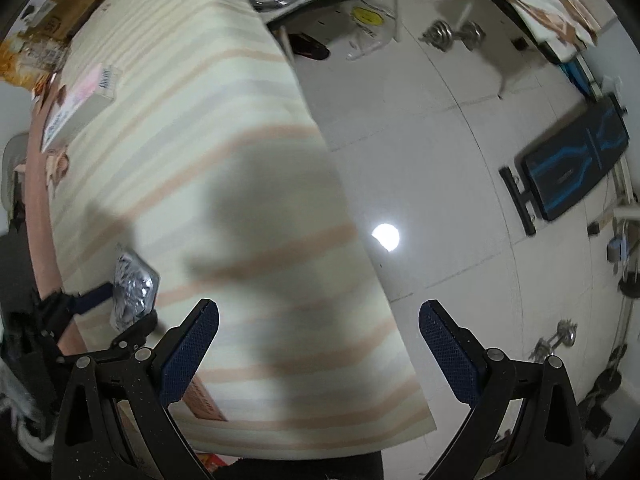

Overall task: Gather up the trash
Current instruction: 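Grasp the silver blister pack with the left gripper, then grasp the white Dental Doctor toothpaste box with the right gripper while the left gripper holds the blister pack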

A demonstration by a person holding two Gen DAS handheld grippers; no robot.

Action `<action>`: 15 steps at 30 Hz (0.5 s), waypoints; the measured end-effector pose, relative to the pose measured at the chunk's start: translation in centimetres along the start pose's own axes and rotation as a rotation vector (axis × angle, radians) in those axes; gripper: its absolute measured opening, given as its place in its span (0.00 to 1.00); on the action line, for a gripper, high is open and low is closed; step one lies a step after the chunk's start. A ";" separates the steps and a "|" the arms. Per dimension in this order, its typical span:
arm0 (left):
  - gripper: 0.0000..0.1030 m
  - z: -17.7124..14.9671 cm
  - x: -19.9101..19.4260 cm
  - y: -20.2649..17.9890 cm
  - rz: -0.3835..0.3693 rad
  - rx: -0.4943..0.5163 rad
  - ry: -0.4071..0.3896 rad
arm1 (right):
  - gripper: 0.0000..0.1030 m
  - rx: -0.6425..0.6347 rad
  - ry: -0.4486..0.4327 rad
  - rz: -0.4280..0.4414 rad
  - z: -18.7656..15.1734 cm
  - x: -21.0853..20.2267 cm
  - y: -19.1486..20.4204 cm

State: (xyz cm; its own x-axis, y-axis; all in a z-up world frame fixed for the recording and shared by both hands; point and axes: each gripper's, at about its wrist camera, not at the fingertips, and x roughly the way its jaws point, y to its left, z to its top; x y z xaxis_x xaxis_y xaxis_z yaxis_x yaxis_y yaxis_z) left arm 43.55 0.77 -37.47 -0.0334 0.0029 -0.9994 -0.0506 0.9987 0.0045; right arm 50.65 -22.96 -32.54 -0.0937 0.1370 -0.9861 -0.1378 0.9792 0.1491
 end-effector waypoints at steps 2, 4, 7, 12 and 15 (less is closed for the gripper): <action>0.63 -1.4 -0.1 3.9 0.009 -0.212 -0.012 | 0.98 -0.063 -0.017 -0.007 1.4 -0.6 2.3; 0.63 -3.1 -0.3 8.2 0.009 -0.428 -0.027 | 0.98 -0.150 -0.028 -0.020 2.8 -1.0 5.3; 0.63 -6.0 -0.5 13.7 0.001 -0.713 -0.057 | 0.98 -0.339 -0.061 -0.037 5.5 -1.4 12.1; 0.63 -8.5 -0.3 17.2 -0.032 -0.912 -0.080 | 0.98 -0.675 -0.160 -0.126 10.2 -1.4 24.3; 0.63 -8.6 -0.4 16.8 -0.016 -0.919 -0.074 | 0.98 -0.829 -0.169 -0.218 13.0 0.7 30.7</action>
State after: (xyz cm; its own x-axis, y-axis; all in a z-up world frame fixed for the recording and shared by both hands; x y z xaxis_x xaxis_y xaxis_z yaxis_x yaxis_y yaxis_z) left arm 34.11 17.14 -36.70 0.0370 0.0243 -0.9990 -0.8243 0.5659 -0.0168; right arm 59.19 9.13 -29.56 0.1569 0.0438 -0.9866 -0.8147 0.5704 -0.1042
